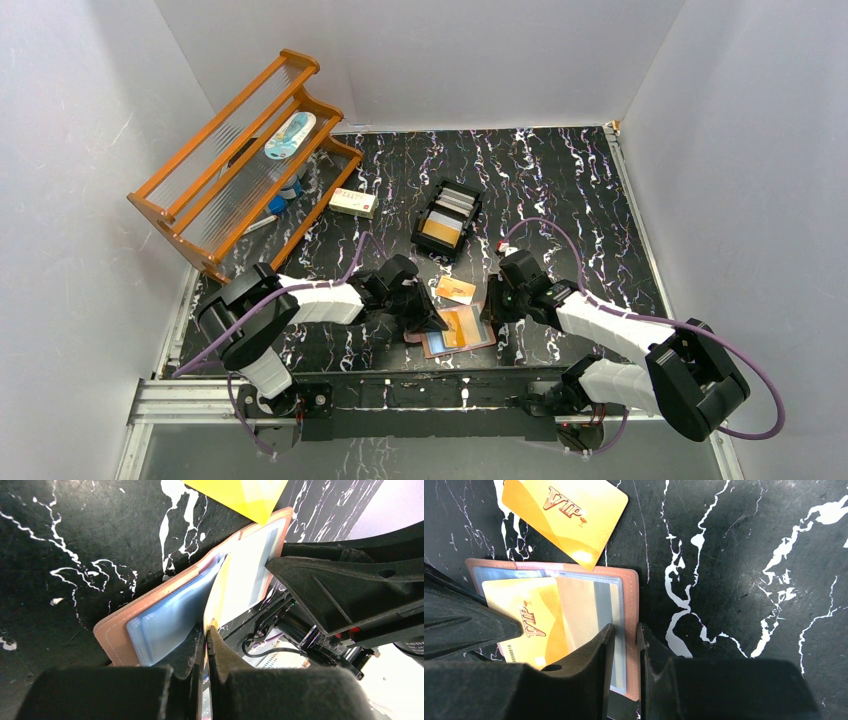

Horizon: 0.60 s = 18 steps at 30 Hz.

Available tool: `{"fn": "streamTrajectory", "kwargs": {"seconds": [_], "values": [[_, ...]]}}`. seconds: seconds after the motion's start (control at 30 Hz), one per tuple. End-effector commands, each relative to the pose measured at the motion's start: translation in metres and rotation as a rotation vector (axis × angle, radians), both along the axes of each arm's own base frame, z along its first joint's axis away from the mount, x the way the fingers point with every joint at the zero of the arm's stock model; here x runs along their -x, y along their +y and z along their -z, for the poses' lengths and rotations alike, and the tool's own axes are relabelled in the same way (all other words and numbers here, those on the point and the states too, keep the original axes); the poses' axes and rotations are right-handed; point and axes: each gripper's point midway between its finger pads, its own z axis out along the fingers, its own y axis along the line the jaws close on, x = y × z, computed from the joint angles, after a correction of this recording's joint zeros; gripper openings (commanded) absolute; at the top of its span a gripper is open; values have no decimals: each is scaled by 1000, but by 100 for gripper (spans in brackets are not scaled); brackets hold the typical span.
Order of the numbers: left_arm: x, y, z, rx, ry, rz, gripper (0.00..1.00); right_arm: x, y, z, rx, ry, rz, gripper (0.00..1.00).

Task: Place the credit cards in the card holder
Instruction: Insert the credit card into the card holder.

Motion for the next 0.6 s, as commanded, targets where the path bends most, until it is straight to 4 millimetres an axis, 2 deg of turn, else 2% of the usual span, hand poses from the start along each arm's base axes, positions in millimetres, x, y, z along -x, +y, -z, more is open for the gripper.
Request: {"fn": "streamTrajectory", "kwargs": {"seconds": [0.0, 0.57], "values": [[-4, 0, -3, 14, -46, -39, 0, 13, -8, 15, 44, 58, -2, 29], [-4, -2, -10, 85, -82, -50, 0, 13, -8, 15, 43, 58, -2, 29]]}}
